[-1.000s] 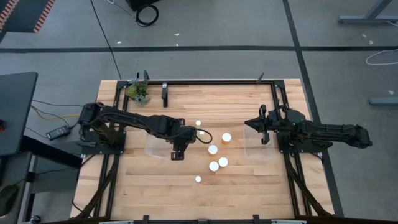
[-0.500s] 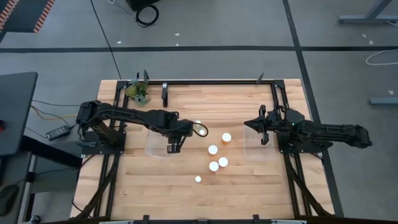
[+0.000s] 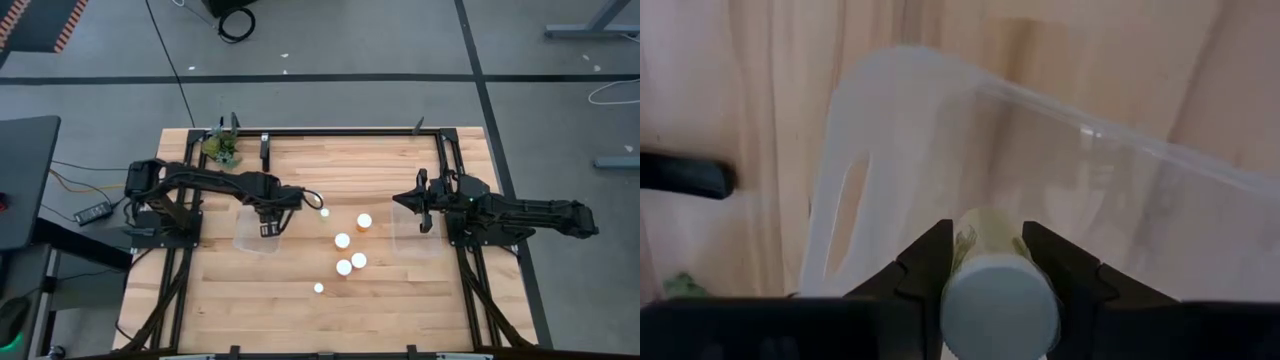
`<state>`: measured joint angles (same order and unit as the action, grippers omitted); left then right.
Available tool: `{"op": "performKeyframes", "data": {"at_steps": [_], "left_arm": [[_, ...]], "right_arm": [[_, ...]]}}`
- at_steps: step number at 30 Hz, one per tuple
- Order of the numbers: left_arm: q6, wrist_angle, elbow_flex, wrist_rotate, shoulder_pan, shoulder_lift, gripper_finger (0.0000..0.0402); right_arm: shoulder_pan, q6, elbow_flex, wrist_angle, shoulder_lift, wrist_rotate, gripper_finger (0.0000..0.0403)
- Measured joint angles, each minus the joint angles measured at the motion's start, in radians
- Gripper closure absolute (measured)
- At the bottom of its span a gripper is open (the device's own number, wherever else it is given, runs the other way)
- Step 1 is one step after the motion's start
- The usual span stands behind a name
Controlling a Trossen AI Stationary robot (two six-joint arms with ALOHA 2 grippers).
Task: Pick and place medicine bottles into bin by pill shape (circle, oval)
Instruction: Put the yellow tablet bottle into the left transparent bin
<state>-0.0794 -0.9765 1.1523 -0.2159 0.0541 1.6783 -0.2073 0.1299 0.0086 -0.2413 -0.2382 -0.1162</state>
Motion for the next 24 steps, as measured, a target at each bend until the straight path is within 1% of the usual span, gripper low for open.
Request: {"op": "performKeyframes", "data": {"at_steps": [7, 11, 20, 24], "left_arm": [[0.003, 0.091, -0.095, 0.001, 0.044, 0.001, 0.0274], [-0.019, 0.098, -0.129, 0.001, 0.067, 0.001, 0.028], [-0.105, 0.104, -0.147, -0.001, 0.09, 0.001, 0.0273], [-0.152, 0.115, -0.147, -0.001, 0.09, 0.001, 0.0277]], "right_arm": [[0.0, 0.0, 0.0, 0.0, 0.0, 0.0, 0.0393], [0.0, 0.0, 0.0, 0.0, 0.0, 0.0, 0.0393], [0.0, 0.0, 0.0, 0.0, 0.0, 0.0, 0.0393], [0.0, 0.0, 0.0, 0.0, 0.0, 0.0, 0.0393]]}}
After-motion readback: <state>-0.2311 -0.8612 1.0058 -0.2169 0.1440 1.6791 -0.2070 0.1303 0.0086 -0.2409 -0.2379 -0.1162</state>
